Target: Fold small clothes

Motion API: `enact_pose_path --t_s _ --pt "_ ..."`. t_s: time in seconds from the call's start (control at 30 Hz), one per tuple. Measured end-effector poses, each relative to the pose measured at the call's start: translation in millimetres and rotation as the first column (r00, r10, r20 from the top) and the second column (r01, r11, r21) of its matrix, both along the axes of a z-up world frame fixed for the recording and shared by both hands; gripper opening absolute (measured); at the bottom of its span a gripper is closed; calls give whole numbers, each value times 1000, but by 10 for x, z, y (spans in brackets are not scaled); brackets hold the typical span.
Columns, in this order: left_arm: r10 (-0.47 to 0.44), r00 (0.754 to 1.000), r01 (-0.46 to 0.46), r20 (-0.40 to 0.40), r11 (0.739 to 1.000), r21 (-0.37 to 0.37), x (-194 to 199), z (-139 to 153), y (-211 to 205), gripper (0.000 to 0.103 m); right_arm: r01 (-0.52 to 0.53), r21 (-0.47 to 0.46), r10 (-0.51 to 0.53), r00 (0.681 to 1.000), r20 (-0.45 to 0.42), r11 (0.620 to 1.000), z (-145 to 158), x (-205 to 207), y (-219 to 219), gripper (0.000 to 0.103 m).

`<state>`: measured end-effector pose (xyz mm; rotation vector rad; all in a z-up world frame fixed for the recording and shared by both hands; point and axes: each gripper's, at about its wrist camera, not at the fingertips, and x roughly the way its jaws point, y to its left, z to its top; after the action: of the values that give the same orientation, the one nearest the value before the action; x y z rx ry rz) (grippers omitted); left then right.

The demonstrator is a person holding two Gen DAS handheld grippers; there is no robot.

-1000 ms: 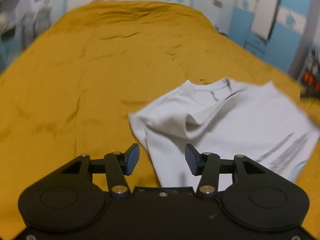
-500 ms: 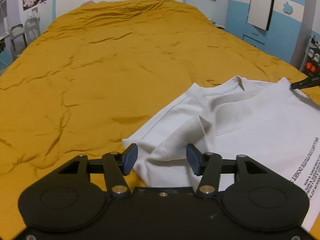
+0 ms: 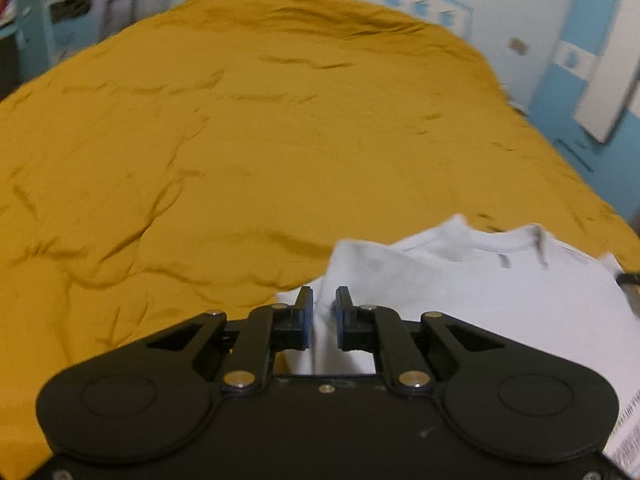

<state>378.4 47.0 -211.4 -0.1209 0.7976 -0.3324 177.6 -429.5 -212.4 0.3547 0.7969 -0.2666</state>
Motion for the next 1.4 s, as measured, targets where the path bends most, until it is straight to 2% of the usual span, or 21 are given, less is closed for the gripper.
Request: enact_pose_path --t_s 0.07,0.13,0.2,0.3,0.4,0.43,0.53,0.6,0.73,0.8,0.83,0.97,1.0,1.03,1.07,1.1,1.23,1.3,1.4 --pt "43 999 -43 -25 999 0 48 -38 12 10 15 2 -15 1000 -23 1000 -88 22 -30 20" --pt "83 996 -83 -26 996 11 66 -20 40 10 46 31 -46 999 -9 998 -97 -1 -62 22" --pt "102 994 -102 -28 995 -14 36 64 83 11 72 42 -73 997 24 997 -19 -56 -46 26" --pt "102 995 -102 0 993 -54 -101 246 102 14 52 7 -52 996 75 999 181 -153 83 27" --pt "67 997 -64 24 991 -116 -300 409 12 39 1 13 -3 993 120 1000 370 -268 255 28" --pt "52 998 -48 26 990 -130 -347 422 -34 44 -17 17 15 992 129 1000 408 -298 311 29" --pt "4 1000 -3 0 989 -148 -368 357 -208 46 -66 30 61 990 130 997 423 -325 454 32" --pt "0 999 -5 -34 990 -140 -305 247 -306 46 -82 35 78 990 115 996 367 -282 502 33" --pt "65 991 -77 -113 992 -101 -137 -63 -367 46 -35 51 33 998 49 998 116 -157 406 33" --pt "77 986 -94 -148 989 -118 -70 -215 -310 47 14 37 -14 1000 11 999 -10 -133 330 32" --pt "78 986 -96 -148 988 -120 -63 -264 -292 46 28 46 -28 1000 1 999 -70 -131 273 29" --pt "85 987 -98 -133 991 -94 -92 -215 -320 47 64 114 -67 997 24 991 -161 -194 158 29" --pt "103 986 -115 -129 990 -87 -122 -163 -323 51 74 103 -77 997 26 992 -125 -210 193 30" --pt "125 985 -136 -121 987 -83 -157 -93 -336 58 82 88 -85 996 27 993 -81 -229 243 36" --pt "145 984 -154 -106 985 -81 -215 -23 -336 62 88 67 -91 995 31 994 -5 -263 313 43" --pt "158 984 -165 -88 983 -80 -291 56 -332 69 90 47 -92 995 41 995 70 -314 387 46" --pt "153 988 -156 -28 978 -139 -876 404 -297 81 32 16 -34 993 116 999 388 -715 780 50" --pt "154 988 -154 -17 975 -162 -1248 485 -281 84 -2 7 1 991 135 1000 473 -948 975 51" --pt "143 989 -146 -29 972 -186 -1710 451 -262 84 -32 -23 35 989 141 999 478 -1332 1201 55"
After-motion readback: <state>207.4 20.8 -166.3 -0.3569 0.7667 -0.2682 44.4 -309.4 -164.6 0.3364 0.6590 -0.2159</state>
